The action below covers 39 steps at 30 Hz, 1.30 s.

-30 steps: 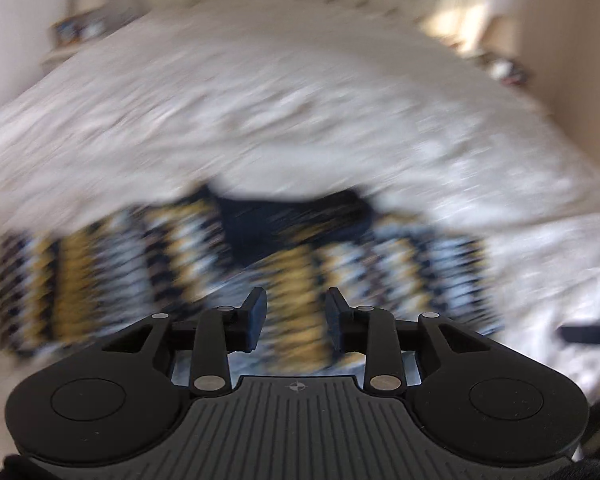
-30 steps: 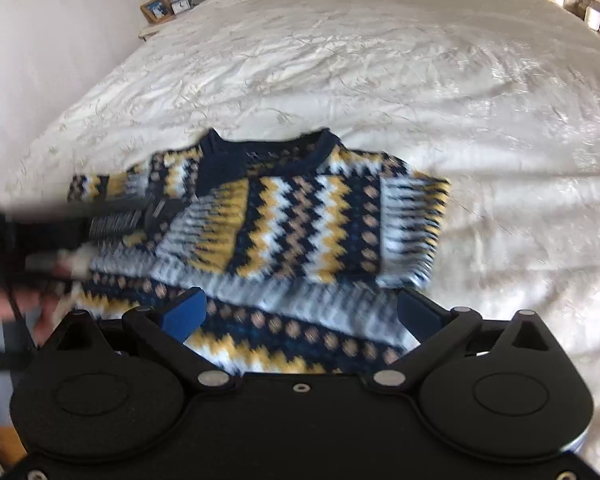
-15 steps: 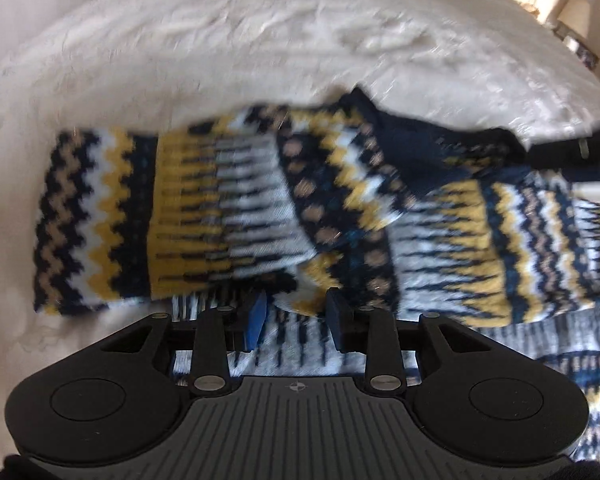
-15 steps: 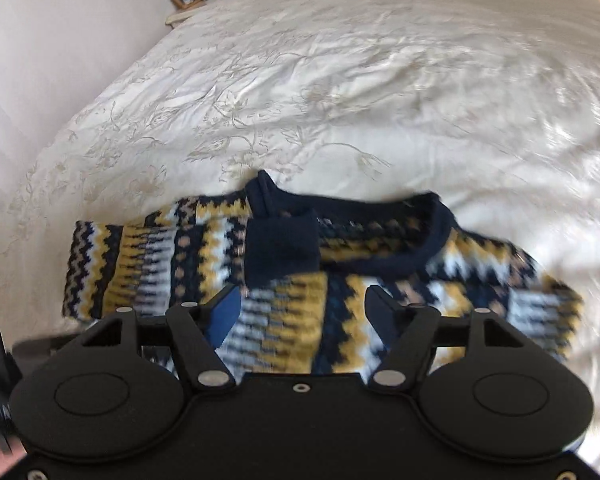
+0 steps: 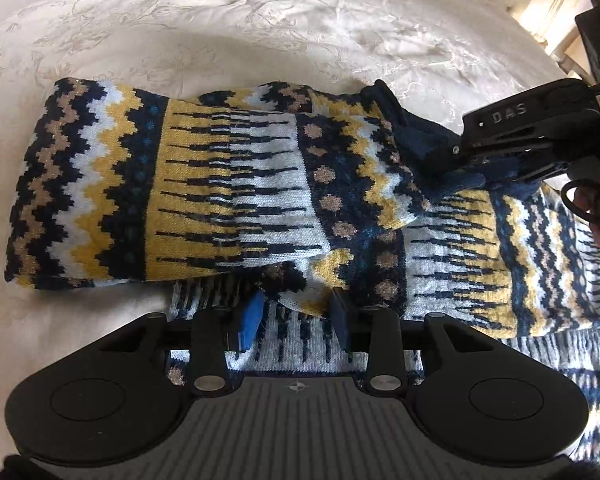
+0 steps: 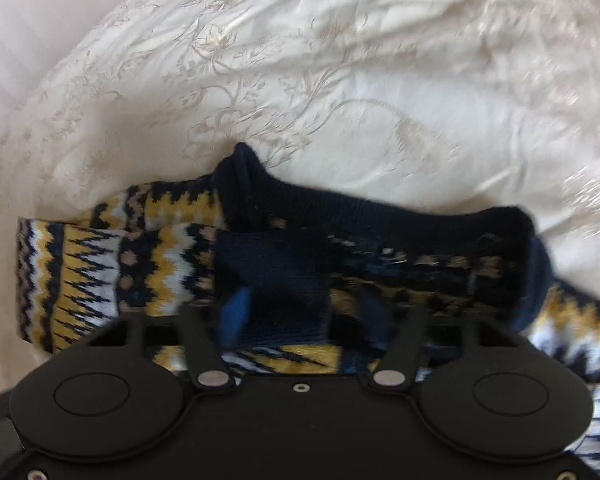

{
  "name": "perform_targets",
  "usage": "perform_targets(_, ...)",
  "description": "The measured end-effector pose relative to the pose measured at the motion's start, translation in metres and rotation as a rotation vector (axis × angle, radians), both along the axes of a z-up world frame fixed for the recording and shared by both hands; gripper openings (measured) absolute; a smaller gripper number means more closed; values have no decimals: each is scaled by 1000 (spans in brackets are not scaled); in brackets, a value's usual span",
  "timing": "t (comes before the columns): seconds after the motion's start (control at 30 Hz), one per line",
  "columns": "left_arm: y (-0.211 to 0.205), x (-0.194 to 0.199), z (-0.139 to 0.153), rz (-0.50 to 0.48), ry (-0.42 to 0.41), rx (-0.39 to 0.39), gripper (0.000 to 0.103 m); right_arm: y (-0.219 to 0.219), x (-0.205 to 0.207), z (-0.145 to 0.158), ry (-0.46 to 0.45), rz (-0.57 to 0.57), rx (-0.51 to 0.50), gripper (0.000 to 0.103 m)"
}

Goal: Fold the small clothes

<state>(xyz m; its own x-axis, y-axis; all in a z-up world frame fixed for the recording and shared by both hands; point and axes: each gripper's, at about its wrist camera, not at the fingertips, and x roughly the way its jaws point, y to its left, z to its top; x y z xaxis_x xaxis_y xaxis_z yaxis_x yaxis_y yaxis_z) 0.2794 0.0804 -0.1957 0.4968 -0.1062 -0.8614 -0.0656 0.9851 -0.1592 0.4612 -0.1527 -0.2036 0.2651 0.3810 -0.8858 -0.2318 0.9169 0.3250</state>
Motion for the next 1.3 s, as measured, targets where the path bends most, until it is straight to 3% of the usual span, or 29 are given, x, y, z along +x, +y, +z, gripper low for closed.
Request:
perform_targets(0.03, 0, 0, 0, 4, 1, 0, 36, -1, 0, 1, 1, -20, 19, 32)
perform_targets(0.1, -1, 0, 0, 6, 1, 2, 36, -3, -5, 12, -33, -47, 59, 20)
perform_targets(0.33, -2, 0, 0, 10, 4, 8, 36, -21, -54, 105, -250, -56, 177, 18)
perform_targets(0.47, -5, 0, 3, 8, 5, 24, 36, -61, -90, 140, -325, -166, 114, 18)
perform_targets(0.57, -7, 0, 5, 2, 5, 33, 36, -95, -110, 134, -310, -262, -13, 18)
perform_targets(0.73, -12, 0, 9, -31, 13, 59, 37, -141, -119, 93, -189, -376, -147, 18)
perform_targets(0.87, -13, -2, 15, -80, 45, 72, 37, -158, -125, 77, -139, -418, -147, 18)
perform_targets(1.0, -6, -19, 31, -132, 41, 40, 37, -161, -132, 80, -159, -430, -139, 18)
perform_targets(1.13, -6, -30, 59, -188, -43, 20, 37, -159, -130, 81, -190, -454, -189, 18)
perform_targets(1.2, -8, -26, 73, -194, -101, 34, 37, -165, -128, 72, -152, -463, -203, 18)
perform_targets(1.3, -10, -6, 74, -176, -120, 28, 37, -167, -123, 55, -127, -453, -187, 20)
